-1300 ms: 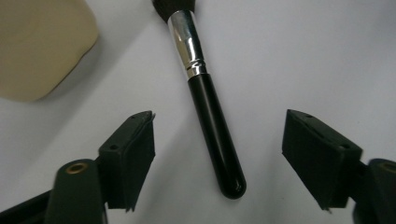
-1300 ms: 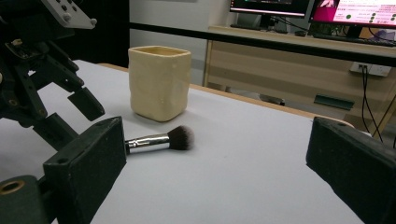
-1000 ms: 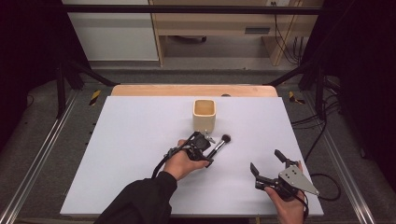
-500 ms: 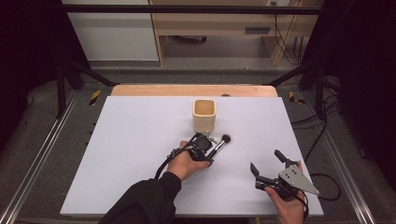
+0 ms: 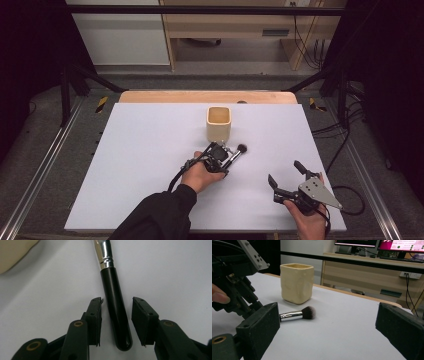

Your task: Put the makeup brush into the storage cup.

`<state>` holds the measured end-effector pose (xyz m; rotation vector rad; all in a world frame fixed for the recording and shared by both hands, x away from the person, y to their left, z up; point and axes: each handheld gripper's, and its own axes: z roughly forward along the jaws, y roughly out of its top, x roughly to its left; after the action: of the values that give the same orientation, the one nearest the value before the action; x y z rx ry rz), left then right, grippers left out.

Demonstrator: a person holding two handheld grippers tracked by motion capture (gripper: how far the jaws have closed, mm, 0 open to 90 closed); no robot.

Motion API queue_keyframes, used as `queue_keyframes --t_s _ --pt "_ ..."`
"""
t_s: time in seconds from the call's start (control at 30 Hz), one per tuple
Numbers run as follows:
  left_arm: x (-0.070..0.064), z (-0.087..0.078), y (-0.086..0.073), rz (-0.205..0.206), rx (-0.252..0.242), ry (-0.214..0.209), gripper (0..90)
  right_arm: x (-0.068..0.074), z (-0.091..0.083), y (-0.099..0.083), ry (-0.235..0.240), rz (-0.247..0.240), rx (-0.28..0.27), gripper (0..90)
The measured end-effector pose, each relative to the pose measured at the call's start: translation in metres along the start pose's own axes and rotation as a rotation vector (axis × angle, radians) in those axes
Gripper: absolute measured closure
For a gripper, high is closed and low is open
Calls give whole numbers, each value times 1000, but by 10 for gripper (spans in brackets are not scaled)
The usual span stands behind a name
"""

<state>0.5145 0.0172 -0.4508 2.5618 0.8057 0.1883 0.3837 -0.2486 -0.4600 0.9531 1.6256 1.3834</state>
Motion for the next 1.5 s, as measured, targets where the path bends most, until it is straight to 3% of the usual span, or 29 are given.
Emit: queue_keyframes --t_s 0.53,0.6,0.73,1.03,1.07,1.13,1.2,1.23,1.3,1.37,1.4,1.43,1.5 --pt "1 2 0 -27 3 -1 698 1 0 0 8 0 2 56" --pt "1 3 0 -51 -10 5 712 0 0 0 5 0 2 57" --pt "3 1 -2 -44 -3 -3 743 0 0 0 6 1 1 57" --pt "6 -3 -14 -27 -68 2 747 0 0 -1 4 2 4 58" --pt "6 -5 -17 -36 -112 9 747 0 0 -1 4 0 5 58" --pt "7 -8 -19 -36 -132 9 747 0 0 -1 4 0 5 58" --pt "10 -18 -27 -52 -205 -4 747 0 0 -1 5 -3 4 57" --pt "10 -18 -27 -52 -205 -4 747 0 0 -1 5 -3 4 57" --pt "12 -30 -34 -43 -272 -15 747 2 0 0 9 -2 7 52" --pt "13 -33 -37 -36 -290 -16 747 3 0 0 11 1 9 48" --pt "13 -39 -42 -35 -324 -7 747 5 0 0 22 8 15 37" --pt "13 -39 -42 -35 -324 -7 747 5 0 0 22 8 15 37" --pt "14 -49 -51 -32 -387 -10 747 11 4 1 45 47 32 14"
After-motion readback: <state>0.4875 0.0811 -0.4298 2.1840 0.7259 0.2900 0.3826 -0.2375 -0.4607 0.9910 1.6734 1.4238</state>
